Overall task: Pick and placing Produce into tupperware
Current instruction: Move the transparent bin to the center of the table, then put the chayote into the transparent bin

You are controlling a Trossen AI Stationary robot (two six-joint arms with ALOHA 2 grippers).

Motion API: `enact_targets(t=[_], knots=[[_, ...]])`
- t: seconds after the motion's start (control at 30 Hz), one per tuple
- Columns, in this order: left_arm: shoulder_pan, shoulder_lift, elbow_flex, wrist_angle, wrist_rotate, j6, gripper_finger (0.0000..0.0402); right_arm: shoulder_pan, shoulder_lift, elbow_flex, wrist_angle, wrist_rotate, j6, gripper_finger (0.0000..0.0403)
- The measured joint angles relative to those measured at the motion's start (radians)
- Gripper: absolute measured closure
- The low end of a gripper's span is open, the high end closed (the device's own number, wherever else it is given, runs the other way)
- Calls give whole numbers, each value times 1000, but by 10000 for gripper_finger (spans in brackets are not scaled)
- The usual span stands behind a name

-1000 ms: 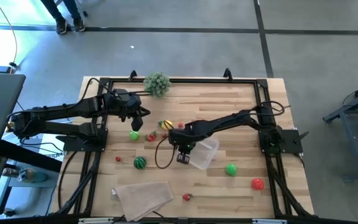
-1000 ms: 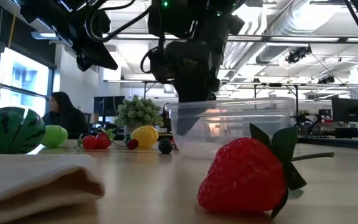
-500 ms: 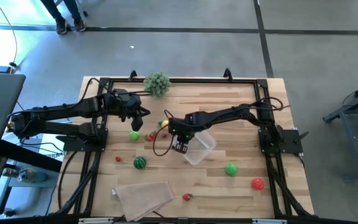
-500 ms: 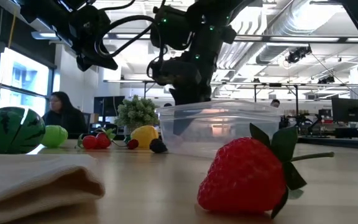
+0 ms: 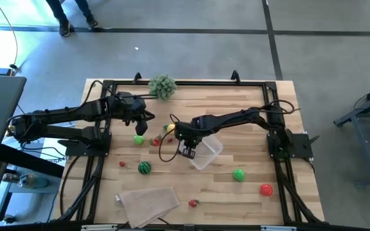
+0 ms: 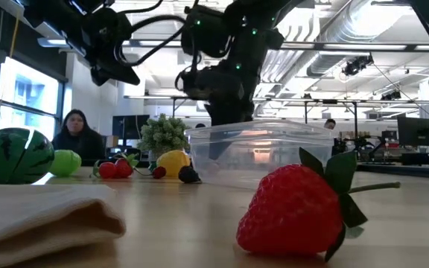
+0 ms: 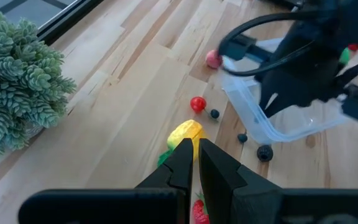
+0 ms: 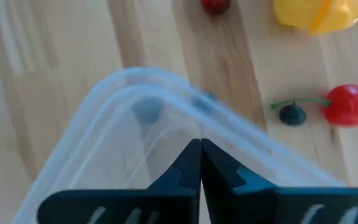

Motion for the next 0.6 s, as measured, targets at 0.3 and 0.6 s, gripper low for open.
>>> enact_targets(t=[0.3,0.6], knots=[[0,0,0,-5,-8,25,385,47,-120,0,-76,120,-15,402],[0,0,0,-9,20,28,385,105,-339,0,-303,377,79,402]])
